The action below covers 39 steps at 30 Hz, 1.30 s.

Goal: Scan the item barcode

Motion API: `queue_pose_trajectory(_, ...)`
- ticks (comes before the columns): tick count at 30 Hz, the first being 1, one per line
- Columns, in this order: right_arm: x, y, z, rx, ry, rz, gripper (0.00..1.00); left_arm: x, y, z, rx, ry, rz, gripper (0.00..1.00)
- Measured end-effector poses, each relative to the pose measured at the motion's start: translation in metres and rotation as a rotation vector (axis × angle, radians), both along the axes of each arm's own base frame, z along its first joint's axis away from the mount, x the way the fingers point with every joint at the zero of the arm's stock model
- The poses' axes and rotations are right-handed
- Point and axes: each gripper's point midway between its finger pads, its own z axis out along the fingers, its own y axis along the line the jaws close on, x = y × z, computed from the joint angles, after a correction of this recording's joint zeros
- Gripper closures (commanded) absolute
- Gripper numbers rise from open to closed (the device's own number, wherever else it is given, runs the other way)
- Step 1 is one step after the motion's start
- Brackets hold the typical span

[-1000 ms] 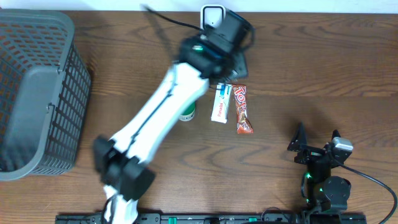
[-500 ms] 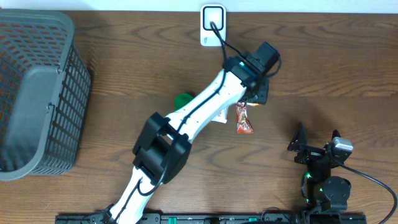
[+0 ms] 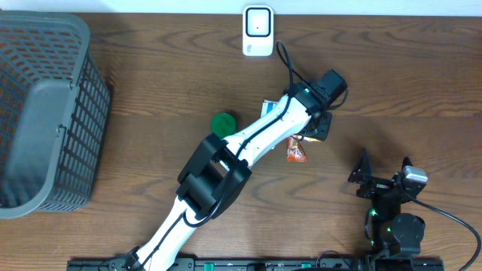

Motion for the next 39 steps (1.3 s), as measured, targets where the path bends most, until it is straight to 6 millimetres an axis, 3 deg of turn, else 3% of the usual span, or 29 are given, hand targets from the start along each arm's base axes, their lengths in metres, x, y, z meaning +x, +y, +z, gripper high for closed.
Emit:
queue_pose_trajectory(12, 0.000, 0.000, 0.000, 0.000, 0.000, 0.000, 0.01, 0.001, -0.010, -0.007, -0.034, -0.010, 0.036, 0.51)
queue_pose_trajectory(23, 0.000, 0.000, 0.000, 0.000, 0.000, 0.000, 0.01, 0.005, 0.003, -0.016, 0.013, -0.003, 0.181, 0.50)
queue_pose_trajectory(34, 0.000, 0.000, 0.000, 0.000, 0.000, 0.000, 0.01, 0.013, 0.030, -0.020, 0.107, -0.028, 0.251, 0.46)
queue_pose_trajectory(39, 0.000, 0.000, 0.000, 0.000, 0.000, 0.000, 0.01, 0.014, 0.031, -0.020, 0.103, -0.019, 0.258, 0.46)
